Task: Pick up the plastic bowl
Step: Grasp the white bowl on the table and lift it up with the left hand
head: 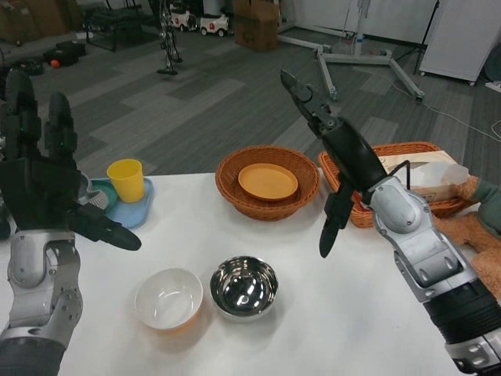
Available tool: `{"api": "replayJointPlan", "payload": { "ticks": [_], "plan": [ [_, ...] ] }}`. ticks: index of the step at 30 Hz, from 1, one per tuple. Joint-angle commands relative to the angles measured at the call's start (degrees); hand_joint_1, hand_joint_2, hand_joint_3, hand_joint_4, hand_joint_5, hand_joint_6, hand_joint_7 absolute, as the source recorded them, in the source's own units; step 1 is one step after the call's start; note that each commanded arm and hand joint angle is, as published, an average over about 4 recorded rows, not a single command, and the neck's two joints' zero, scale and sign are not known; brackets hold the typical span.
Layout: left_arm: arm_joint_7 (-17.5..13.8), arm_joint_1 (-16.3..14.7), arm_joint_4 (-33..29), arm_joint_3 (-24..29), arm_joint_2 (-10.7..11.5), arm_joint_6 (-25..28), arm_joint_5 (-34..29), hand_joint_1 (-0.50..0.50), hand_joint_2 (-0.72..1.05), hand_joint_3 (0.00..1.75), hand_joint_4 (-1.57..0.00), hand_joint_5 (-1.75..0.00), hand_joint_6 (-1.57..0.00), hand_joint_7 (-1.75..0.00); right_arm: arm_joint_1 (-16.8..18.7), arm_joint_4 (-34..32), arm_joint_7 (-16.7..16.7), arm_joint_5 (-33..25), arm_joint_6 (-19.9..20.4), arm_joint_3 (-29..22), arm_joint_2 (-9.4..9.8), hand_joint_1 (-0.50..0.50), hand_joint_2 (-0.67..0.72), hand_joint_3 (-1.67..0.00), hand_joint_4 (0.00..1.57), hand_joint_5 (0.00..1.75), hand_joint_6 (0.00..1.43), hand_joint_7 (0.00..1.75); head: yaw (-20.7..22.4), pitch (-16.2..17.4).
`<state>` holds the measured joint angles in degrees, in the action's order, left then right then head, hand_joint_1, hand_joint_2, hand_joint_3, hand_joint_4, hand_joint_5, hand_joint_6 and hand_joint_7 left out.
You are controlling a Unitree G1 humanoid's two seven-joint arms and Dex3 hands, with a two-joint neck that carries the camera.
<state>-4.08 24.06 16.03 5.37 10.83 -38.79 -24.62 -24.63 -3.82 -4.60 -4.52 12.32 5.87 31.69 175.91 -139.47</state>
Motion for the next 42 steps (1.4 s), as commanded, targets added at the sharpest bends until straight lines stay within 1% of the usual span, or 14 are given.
{"api": "replayJointPlan", "payload": {
  "ticks": [1, 3, 6, 9, 12, 15, 21, 25, 27, 30, 33, 36, 39, 42],
  "plan": [
    [-2.75, -2.04, 4.39, 0.05, 0.27, 0.21, -1.64, -0.50, -0.72, 0.00, 0.00, 0.00, 0.00, 0.00, 0.20, 1.42, -0.21, -0.47, -0.02, 0.62, -0.03, -0.46, 0.72, 0.00, 0.00, 0.00, 0.00, 0.00, 0.73, 2.04],
    [-4.31, -3.69, 5.20, -0.17, 0.49, 1.79, -1.42, -0.50, -0.72, 0.00, 0.00, 0.00, 0.00, 0.00, 0.37, 2.41, -0.23, -1.09, 0.14, 0.46, -0.49, -0.46, 0.72, 0.00, 0.00, 0.00, 0.00, 0.00, 1.65, 4.18],
    [-7.41, -5.89, 3.48, -0.25, 1.08, 6.86, 0.49, -0.50, -0.70, 0.00, 0.00, 0.00, 0.00, 0.00, 0.48, 4.43, -0.23, -2.45, 0.58, 0.37, -1.26, -0.46, 0.72, 0.00, 0.00, 0.00, 0.00, 0.00, 3.71, 7.47],
    [-12.93, -8.30, -4.38, 2.27, 2.31, 19.39, 8.27, -0.50, -0.64, 0.00, 0.00, 0.00, 0.00, 0.00, 0.55, 7.77, -0.23, -3.39, 1.74, 0.37, -2.33, -0.46, 0.72, 0.00, 0.00, 0.00, 0.00, 0.00, 4.87, 9.48],
    [-16.86, -9.58, -12.05, 5.06, 3.15, 29.87, 17.63, -0.50, -0.64, 0.00, 0.00, 0.00, 0.00, 0.00, 0.53, 10.19, -0.23, -3.83, 2.38, 0.46, -2.68, -0.46, 0.72, 0.00, 0.00, 0.00, 0.00, 0.00, 5.63, 10.64],
    [-20.93, -9.86, -17.79, 5.79, 3.90, 38.13, 24.93, -0.50, -0.64, 0.00, 0.00, 0.00, 0.00, 0.00, 0.46, 12.39, -0.23, -4.67, 2.66, 0.68, -2.99, -0.46, 0.72, 0.00, 0.00, 0.00, 0.00, 0.00, 6.18, 11.43],
    [-25.14, -8.24, -24.16, 2.01, 8.51, 48.72, 29.58, -0.50, -0.64, 0.00, 0.00, 0.00, 0.00, 0.00, -0.42, 15.29, -0.23, -4.93, 3.59, 1.17, -3.70, -0.46, 0.72, 0.00, 0.00, 0.00, 0.00, 0.00, 6.91, 12.07],
    [-27.43, -5.51, -27.32, -1.59, 12.16, 53.25, 34.55, -0.50, -0.64, 0.00, 0.00, 0.00, 0.00, 0.00, -1.08, 16.39, -0.23, -4.93, 3.81, 1.34, -3.83, -0.46, 0.72, 0.00, 0.00, 0.00, 0.00, 0.00, 7.22, 12.36],
    [-29.69, -3.27, -28.53, -5.81, 14.68, 56.06, 39.74, -0.50, -0.64, 0.00, 0.00, 0.00, 0.00, 0.00, -1.32, 16.76, -0.23, -4.91, 3.85, 1.34, -3.85, -0.46, 0.72, 0.00, 0.00, 0.00, 0.00, 0.00, 7.31, 12.41],
    [-32.75, -0.39, -29.04, -11.79, 17.34, 58.76, 46.37, -0.50, -0.64, 0.00, 0.00, 0.00, 0.00, 0.00, -1.50, 17.13, -0.23, -4.89, 3.87, 1.34, -3.96, -0.46, 0.72, 0.00, 0.00, 0.00, 0.00, 0.00, 7.36, 12.40],
    [-35.21, 1.69, -28.99, -15.99, 17.91, 59.42, 56.28, -0.50, -0.70, 0.00, 0.00, 0.00, 0.00, 0.00, -1.56, 17.46, -0.23, -4.91, 4.16, 1.32, -4.20, -0.46, 0.72, 0.00, 0.00, 0.00, 0.00, 0.00, 7.30, 12.20],
    [-35.87, 2.13, -28.49, -18.51, 17.15, 59.03, 64.02, -0.50, -0.72, 0.00, 0.00, 0.00, 0.00, 0.00, -1.54, 17.53, -0.23, -4.97, 4.33, 1.19, -4.40, -0.46, 0.72, 0.00, 0.00, 0.00, 0.00, 0.00, 7.25, 12.27],
    [-35.91, 2.27, -26.97, -20.84, 16.11, 57.95, 69.27, -0.50, -0.66, 0.00, 0.00, 0.00, 0.00, 0.00, -1.47, 17.70, -0.23, -5.11, 4.51, 1.08, -4.44, -0.46, 0.72, 0.00, 0.00, 0.00, 0.00, 0.00, 7.94, 12.42],
    [-35.89, 2.73, -25.54, -23.92, 16.07, 57.75, 72.12, -0.50, -0.64, 0.00, 0.00, 0.00, 0.00, 0.00, -1.47, 18.54, -0.23, -5.85, 5.26, 1.21, -4.44, -0.46, 0.72, 0.00, 0.00, 0.00, 0.00, 0.00, 8.03, 12.37]
  ]
}}
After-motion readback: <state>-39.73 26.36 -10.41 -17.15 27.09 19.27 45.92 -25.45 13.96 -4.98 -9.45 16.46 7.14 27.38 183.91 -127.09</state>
